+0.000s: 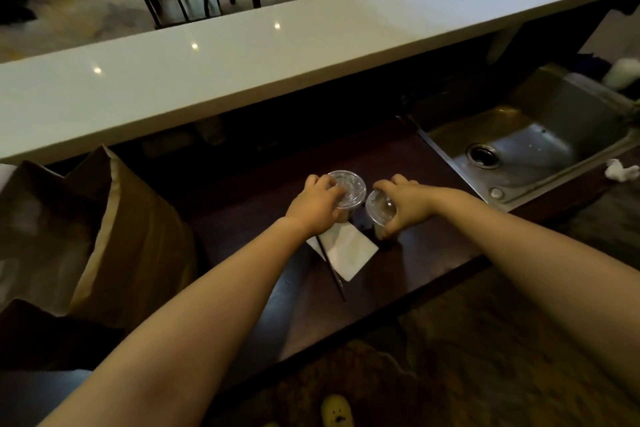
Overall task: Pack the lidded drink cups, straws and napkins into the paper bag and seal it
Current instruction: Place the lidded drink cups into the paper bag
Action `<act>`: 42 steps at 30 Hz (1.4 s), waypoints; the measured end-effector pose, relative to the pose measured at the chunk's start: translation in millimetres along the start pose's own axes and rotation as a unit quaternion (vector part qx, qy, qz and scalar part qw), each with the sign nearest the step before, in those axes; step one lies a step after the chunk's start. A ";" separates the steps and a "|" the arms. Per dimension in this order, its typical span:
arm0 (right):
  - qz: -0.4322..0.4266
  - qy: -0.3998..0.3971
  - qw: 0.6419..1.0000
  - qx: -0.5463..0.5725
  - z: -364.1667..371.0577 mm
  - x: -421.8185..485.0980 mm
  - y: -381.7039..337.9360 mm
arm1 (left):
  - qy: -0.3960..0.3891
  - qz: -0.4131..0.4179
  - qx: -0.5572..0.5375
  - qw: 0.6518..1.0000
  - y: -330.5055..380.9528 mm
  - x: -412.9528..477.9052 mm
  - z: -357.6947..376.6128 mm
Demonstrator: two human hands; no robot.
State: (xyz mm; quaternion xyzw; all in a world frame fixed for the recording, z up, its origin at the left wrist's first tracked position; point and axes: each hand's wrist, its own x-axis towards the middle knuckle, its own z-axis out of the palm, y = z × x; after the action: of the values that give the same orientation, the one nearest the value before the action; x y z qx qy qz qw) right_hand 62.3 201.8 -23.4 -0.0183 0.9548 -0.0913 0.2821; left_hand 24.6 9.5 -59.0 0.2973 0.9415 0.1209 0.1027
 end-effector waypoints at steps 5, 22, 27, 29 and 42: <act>-0.030 -0.003 1.000 0.005 -48.5 -16.3 -15.2 | -0.099 0.001 -0.005 0.995 9.0 -1.0 -20.9; -0.170 -0.011 0.984 0.041 -221.7 -75.5 -149.5 | 0.147 -0.093 -0.503 0.847 6.6 -63.0 -153.1; -0.214 -0.006 0.977 -0.002 -246.1 -69.7 -212.4 | 0.191 -0.132 -0.520 0.822 -23.0 -98.0 -193.6; -0.246 -0.004 0.969 -0.022 -251.6 -66.3 -238.2 | 0.222 -0.151 -0.510 0.817 -34.4 -112.7 -205.9; -0.422 -0.006 0.905 -0.051 -220.8 -60.0 -376.1 | 0.293 -0.346 -0.159 0.877 -151.5 -253.2 -251.5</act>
State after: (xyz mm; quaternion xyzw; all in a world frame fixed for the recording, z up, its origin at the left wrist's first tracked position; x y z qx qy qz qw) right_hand -13.2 -126.4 260.1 -0.4345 0.8595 -0.1530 0.2214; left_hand 79.9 -300.7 166.8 -0.1171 0.9394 0.3073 -0.0971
